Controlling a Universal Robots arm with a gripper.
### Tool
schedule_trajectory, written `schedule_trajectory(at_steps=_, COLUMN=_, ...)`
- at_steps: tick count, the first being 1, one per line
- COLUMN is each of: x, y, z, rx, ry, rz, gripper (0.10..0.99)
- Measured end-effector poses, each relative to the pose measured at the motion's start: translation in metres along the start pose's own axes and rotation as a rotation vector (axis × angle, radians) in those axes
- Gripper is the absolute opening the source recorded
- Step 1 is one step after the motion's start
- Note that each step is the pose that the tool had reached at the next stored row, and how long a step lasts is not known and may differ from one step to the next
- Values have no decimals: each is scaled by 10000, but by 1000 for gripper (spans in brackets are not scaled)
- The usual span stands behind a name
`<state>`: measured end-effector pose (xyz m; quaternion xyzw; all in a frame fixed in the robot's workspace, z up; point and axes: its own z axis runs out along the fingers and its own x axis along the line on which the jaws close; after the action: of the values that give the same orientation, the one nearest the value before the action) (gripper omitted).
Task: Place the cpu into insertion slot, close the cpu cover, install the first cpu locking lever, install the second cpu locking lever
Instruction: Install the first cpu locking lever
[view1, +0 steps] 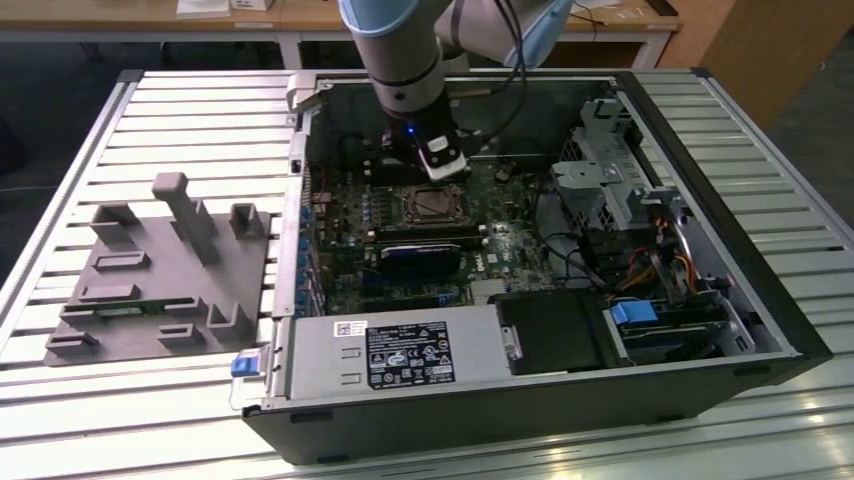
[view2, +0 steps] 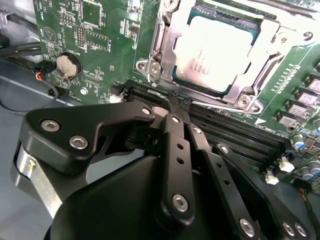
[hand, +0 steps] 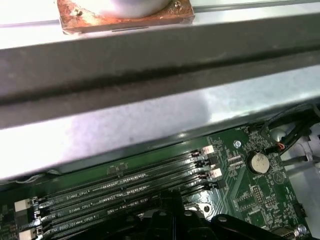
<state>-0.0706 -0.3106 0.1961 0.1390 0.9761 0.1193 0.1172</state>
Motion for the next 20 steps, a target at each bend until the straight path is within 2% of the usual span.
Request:
schedule_trajectory(at_steps=3, x=4, y=9, z=6, rx=218, ry=-70, rz=-34, gripper=106)
schedule_trajectory(at_steps=4, x=6, y=15, z=8, rx=260, ry=-81, rz=-41, gripper=106)
schedule_trajectory(at_steps=14, x=25, y=68, z=21, rx=302, ry=-93, rz=-48, gripper=106)
schedule_trajectory(at_steps=20, x=29, y=69, z=32, rx=459, ry=-140, rz=-67, gripper=106)
